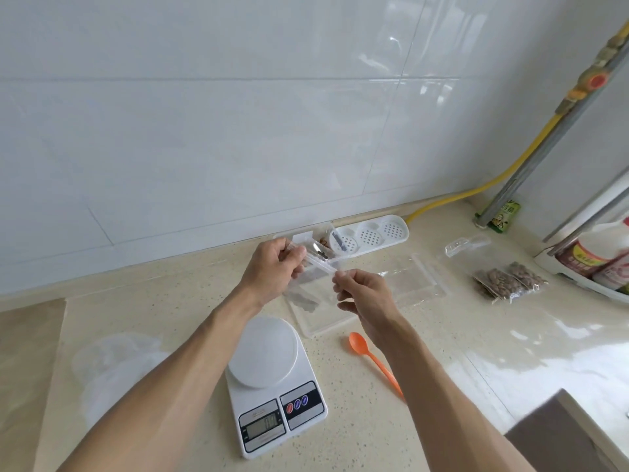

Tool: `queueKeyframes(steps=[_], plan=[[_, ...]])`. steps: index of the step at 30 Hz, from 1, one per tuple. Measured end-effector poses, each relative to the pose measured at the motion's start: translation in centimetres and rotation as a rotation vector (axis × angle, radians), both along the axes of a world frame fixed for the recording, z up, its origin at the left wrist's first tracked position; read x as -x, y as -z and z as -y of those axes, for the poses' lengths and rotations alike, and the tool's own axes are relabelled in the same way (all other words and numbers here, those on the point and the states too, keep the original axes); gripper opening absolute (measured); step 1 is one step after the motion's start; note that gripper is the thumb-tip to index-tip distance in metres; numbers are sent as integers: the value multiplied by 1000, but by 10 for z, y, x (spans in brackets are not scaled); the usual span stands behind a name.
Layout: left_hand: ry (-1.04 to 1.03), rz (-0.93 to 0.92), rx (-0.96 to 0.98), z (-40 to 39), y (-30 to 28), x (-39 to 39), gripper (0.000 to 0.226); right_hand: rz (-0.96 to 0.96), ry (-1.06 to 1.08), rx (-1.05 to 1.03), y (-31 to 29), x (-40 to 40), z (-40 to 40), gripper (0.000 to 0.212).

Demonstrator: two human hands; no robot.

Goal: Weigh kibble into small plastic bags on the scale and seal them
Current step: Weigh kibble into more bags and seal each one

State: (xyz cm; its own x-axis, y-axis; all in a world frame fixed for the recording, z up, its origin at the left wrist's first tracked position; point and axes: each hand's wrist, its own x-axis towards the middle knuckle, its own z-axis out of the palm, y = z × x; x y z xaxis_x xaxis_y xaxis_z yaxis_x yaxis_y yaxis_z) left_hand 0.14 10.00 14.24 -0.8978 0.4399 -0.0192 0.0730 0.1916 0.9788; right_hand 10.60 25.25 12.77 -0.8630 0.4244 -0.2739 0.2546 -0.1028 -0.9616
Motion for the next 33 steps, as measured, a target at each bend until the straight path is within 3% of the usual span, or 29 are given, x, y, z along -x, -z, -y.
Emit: queueKeyframes(steps=[5,10,13,20,26,28,33], plan=[[-1,12,-50,0,-5,-8,22,-35,38,-196,-9,-5,-1,26],[1,-3,-92,-1,-10,-13,25,-77,-34,-204,-21,-10,1,23],[23,-22,-105,-4,-11,-19,28,-38,-23,-318,-25,-8,2,21],[82,17,-147,-3,-18,-19,18,-49,-59,-359,-36,-11,0,18],[123,-23,-108,-9,-21,-25,20,10,-75,-546,-42,-3,4,24],[144,-63,-44,-8,-19,-23,24,26,-65,-540,-41,-5,0,21],[167,-373,179,-10,-14,-18,29,-29,-68,-455,-41,-5,-2,14]])
